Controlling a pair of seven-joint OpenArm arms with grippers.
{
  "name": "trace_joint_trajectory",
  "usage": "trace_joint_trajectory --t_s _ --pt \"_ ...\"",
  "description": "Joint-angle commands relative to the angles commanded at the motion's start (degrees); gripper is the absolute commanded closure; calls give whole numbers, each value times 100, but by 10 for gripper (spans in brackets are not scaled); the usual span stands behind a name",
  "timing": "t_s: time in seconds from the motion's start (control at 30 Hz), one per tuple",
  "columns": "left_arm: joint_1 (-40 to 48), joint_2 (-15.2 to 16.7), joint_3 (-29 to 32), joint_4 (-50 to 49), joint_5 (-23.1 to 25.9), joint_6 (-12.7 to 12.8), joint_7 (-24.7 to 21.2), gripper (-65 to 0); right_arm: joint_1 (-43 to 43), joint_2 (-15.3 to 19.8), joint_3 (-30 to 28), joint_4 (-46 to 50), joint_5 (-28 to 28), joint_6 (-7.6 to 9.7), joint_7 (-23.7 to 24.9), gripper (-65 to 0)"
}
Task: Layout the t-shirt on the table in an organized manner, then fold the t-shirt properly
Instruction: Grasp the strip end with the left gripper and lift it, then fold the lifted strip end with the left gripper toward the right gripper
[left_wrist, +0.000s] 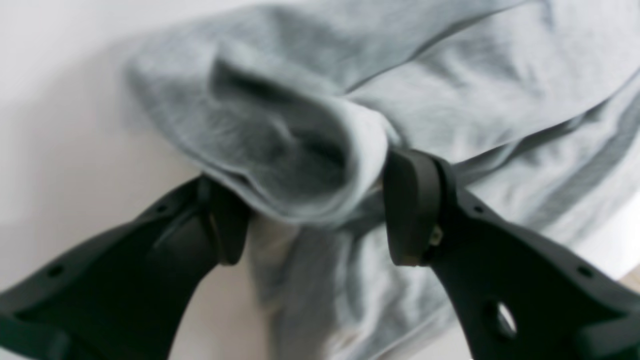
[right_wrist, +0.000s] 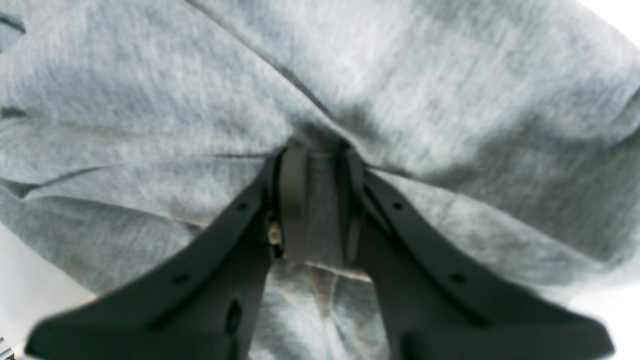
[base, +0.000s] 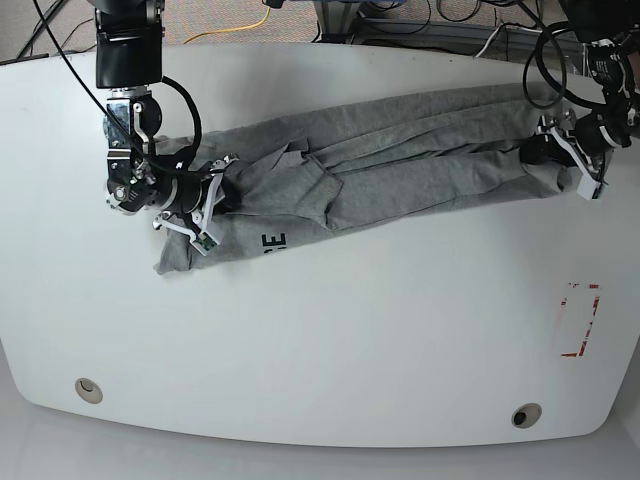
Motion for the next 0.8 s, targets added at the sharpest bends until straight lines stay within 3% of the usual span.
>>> trace_joint_trajectory --t_s 0.5,0.67,0.8 --pt "396 -44 -26 527 -26 0 0 -368 0 0 0 0 0 0 0 -97" --pt "378 -44 -9 492 -9 0 -18 -151 0 0 0 0 0 0 0 -97" --pt "378 -35 0 492 -9 0 -35 -71 0 0 0 0 0 0 0 -97"
